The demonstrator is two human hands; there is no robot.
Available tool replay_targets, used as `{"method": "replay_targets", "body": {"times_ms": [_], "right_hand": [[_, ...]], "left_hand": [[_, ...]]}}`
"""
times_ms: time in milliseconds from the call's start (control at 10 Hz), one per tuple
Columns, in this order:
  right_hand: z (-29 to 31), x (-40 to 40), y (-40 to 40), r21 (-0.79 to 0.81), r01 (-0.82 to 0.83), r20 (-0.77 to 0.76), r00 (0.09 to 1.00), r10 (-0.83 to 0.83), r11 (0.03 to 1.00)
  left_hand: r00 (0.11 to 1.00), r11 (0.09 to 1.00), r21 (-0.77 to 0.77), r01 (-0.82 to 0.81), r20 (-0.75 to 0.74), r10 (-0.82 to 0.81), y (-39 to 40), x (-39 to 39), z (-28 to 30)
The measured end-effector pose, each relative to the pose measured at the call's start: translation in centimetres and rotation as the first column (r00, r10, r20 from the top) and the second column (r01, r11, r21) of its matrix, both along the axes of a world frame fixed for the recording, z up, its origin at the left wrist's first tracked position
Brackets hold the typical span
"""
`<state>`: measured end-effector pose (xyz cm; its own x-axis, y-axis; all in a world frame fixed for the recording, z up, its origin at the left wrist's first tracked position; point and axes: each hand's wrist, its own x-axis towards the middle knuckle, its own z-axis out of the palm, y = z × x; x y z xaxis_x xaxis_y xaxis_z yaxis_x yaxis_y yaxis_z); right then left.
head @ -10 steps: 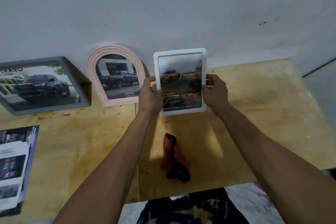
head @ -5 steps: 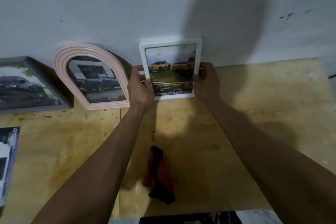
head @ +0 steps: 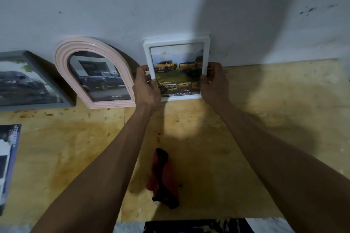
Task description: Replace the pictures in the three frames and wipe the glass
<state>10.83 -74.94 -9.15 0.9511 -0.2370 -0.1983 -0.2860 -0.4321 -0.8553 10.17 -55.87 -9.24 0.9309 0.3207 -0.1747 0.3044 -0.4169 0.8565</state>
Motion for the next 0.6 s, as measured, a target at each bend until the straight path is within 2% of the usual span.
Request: {"method": "replay_targets", "body": {"times_ms": [200, 300, 600], "right_hand": [[-0.3, -0.1, 0.1, -0.007, 0.004, -0.004, 1.000, -0.004, 1.000], [-0.5, -0.2, 0.0, 0.040, 0.006, -0.022, 1.000, -0.005, 0.999], [1.5, -3.7, -0.5, 0.022, 0.095, -0.035, 0.995, -0.094, 0.995]], "left_hand": [[1.000, 0.999, -0.041, -0.002, -0.005, 0.002, -0.2, -0.1, 0.1], [1.000, 0.997, -0.074, 0.001, -0.010, -0.002, -0.3, -0.3, 0.1], [1.000, 0.999, -0.024, 0.024, 0.022, -0.023, 0.7, -4.2, 1.7]]}}
